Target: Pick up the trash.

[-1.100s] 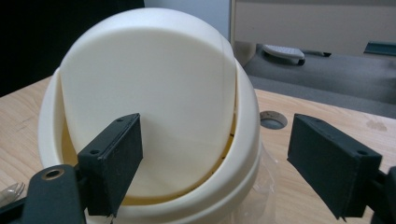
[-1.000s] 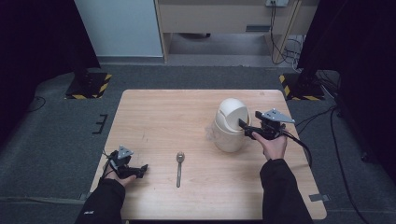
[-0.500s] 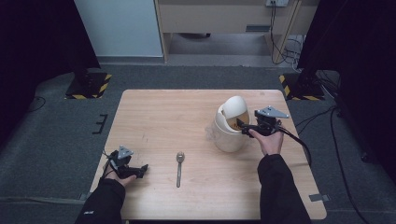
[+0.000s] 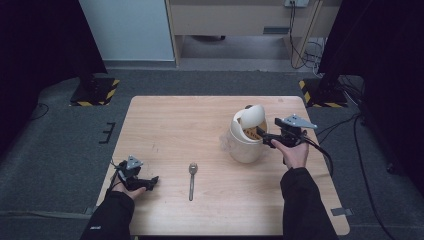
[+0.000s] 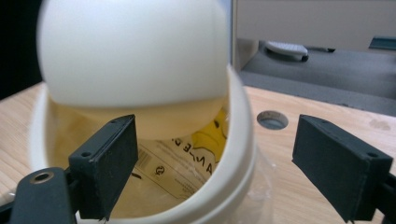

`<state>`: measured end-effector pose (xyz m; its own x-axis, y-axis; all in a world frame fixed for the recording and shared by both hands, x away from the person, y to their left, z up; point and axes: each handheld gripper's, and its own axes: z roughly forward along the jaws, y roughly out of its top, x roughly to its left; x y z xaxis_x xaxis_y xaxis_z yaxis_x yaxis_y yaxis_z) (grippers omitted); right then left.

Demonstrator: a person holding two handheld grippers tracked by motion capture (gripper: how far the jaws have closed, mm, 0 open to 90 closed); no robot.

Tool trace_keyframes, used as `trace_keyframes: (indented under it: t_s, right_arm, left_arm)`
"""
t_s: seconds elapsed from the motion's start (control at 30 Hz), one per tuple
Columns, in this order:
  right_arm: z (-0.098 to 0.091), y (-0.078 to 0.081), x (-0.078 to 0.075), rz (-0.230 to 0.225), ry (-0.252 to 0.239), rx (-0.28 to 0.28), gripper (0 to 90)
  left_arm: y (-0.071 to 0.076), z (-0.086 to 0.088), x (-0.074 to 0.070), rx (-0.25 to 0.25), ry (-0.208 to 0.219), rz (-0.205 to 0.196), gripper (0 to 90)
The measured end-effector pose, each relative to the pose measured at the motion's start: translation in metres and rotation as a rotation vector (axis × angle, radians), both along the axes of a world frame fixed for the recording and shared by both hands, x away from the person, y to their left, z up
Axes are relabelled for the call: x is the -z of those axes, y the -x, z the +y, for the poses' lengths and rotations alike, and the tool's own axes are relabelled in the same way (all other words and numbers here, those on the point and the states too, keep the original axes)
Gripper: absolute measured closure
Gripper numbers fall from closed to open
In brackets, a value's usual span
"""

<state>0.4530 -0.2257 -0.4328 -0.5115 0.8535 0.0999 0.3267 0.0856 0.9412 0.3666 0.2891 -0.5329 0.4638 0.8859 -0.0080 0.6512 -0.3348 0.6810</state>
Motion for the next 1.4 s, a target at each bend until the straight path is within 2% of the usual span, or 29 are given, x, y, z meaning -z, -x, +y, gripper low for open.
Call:
trace_keyframes:
  t_s: [0.07, 0.2, 0.3, 0.47, 0.57, 0.63, 0.67, 0.7, 0.8, 0.87, 0.93, 0.97, 1.1, 1.13, 1.2, 1.27, 1.3, 1.37, 1.4]
  right_arm:
    - [-0.009, 0.007, -0.007, -0.015, -0.029, 0.009, 14.0]
    - [-0.019, 0.015, -0.013, -0.023, -0.032, 0.014, 13.3]
    - [-0.029, 0.026, -0.016, -0.022, -0.019, 0.016, 12.5]
    - [-0.036, 0.037, -0.013, -0.009, -0.014, 0.013, 12.3]
    - [-0.041, 0.046, -0.005, 0.016, 0.002, 0.012, 12.0]
    - [-0.048, 0.056, 0.007, 0.046, 0.007, 0.009, 12.0]
    - [-0.048, 0.056, 0.007, 0.046, 0.007, 0.009, 12.0]
    - [-0.051, 0.06, 0.016, 0.067, 0.014, 0.01, 12.1]
    - [-0.054, 0.063, 0.025, 0.094, 0.027, 0.016, 12.3]
    - [-0.055, 0.064, 0.028, 0.1, 0.028, 0.018, 12.4]
    - [-0.058, 0.067, 0.039, 0.123, 0.059, 0.02, 12.5]
    - [-0.058, 0.067, 0.039, 0.123, 0.059, 0.02, 12.5]
    - [-0.062, 0.069, 0.053, 0.166, 0.113, 0.023, 13.2]
    - [-0.062, 0.069, 0.059, 0.19, 0.138, 0.022, 13.2]
    - [-0.063, 0.067, 0.064, 0.204, 0.156, 0.018, 13.3]
    - [-0.064, 0.066, 0.067, 0.211, 0.16, 0.022, 13.4]
    - [-0.065, 0.064, 0.073, 0.236, 0.17, 0.026, 13.4]
    - [-0.066, 0.064, 0.075, 0.246, 0.178, 0.024, 13.4]
    - [-0.067, 0.063, 0.081, 0.271, 0.211, 0.011, 13.4]
  left_arm:
    - [0.0, 0.0, -0.003, 0.002, 0.001, 0.013, 8.5]
    - [0.001, 0.0, -0.006, -0.008, 0.019, 0.028, 13.8]
    - [0.001, -0.001, -0.01, -0.009, 0.027, 0.014, 16.2]
    - [0.002, -0.004, -0.015, -0.008, 0.041, -0.011, 18.1]
    - [0.004, -0.006, -0.019, -0.013, 0.063, -0.031, 19.7]
    - [0.006, -0.01, -0.024, -0.011, 0.084, -0.057, 22.9]
    - [0.006, -0.01, -0.024, -0.011, 0.084, -0.057, 23.2]
    - [0.007, -0.012, -0.027, -0.01, 0.097, -0.072, 23.8]
    - [0.009, -0.016, -0.031, -0.009, 0.115, -0.09, 25.0]
    - [0.01, -0.017, -0.033, -0.005, 0.116, -0.095, 26.1]
    - [0.012, -0.02, -0.036, -0.001, 0.128, -0.108, 27.1]
    - [0.013, -0.022, -0.038, -0.002, 0.128, -0.114, 27.1]
    - [0.016, -0.027, -0.043, 0.003, 0.148, -0.147, 28.6]
    - [0.017, -0.029, -0.044, 0.0, 0.155, -0.157, 29.2]
    - [0.018, -0.032, -0.048, -0.005, 0.179, -0.173, 29.5]
    - [0.019, -0.033, -0.049, -0.005, 0.182, -0.179, 29.6]
    - [0.02, -0.035, -0.051, -0.005, 0.19, -0.184, 30.2]
    - [0.02, -0.038, -0.053, -0.005, 0.199, -0.194, 30.4]
    - [0.021, -0.041, -0.054, -0.004, 0.198, -0.202, 30.4]
